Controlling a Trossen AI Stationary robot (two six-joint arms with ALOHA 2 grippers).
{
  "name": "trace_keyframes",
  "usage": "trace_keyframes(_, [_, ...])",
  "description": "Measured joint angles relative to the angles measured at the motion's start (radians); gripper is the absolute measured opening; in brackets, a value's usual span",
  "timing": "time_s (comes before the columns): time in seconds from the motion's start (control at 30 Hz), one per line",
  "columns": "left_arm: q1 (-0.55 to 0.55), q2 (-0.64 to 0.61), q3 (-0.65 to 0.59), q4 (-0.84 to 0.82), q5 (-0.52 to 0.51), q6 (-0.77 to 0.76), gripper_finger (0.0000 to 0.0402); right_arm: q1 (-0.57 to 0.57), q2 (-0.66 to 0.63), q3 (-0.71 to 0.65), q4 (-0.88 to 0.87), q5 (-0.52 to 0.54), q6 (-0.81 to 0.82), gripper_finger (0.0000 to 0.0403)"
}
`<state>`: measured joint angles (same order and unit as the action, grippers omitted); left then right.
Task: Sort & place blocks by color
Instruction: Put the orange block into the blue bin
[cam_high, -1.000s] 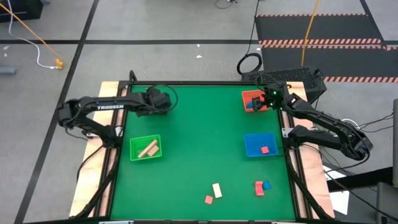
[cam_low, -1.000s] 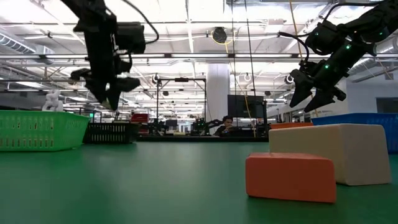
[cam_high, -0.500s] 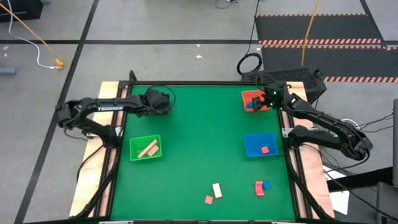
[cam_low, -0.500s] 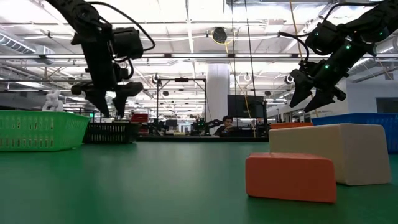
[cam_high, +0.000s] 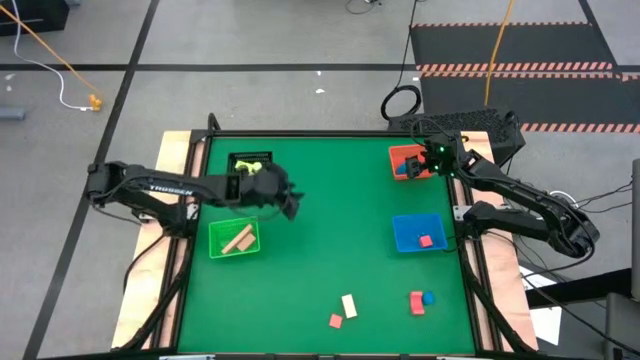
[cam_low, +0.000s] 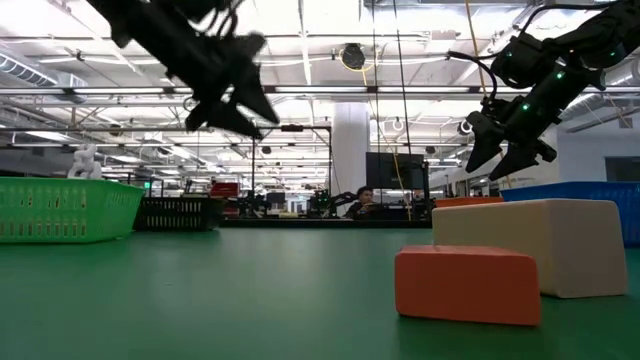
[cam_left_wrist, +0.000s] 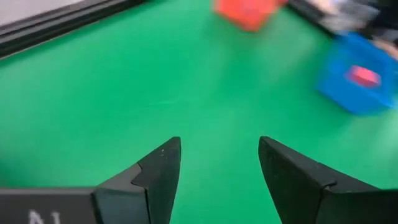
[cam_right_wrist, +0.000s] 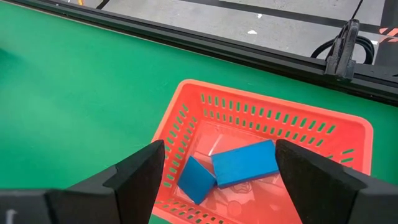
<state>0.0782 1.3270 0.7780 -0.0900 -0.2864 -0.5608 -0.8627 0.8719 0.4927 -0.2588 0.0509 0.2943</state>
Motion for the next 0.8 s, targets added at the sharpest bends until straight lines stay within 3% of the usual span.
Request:
trace_keyframes(0.37, [-0.320, 0.041, 0.000, 0.203, -0.025, 0.071, 0.0218, 0.001, 0.000, 0.000, 0.000, 0.000, 0.000, 0.0297])
trace_keyframes(0.57, [-0.377, 0.050, 0.000, 0.232, -0.052, 0.033, 0.0218, 0.000, 0.000, 0.000, 0.004, 0.000, -0.005, 0.0297])
trace_keyframes(0.8, [-0.395, 0.050, 0.000, 0.228, -0.089, 0.028, 0.0218, 0.003, 0.000, 0.000, 0.156, -0.058, 0.012, 0.0297])
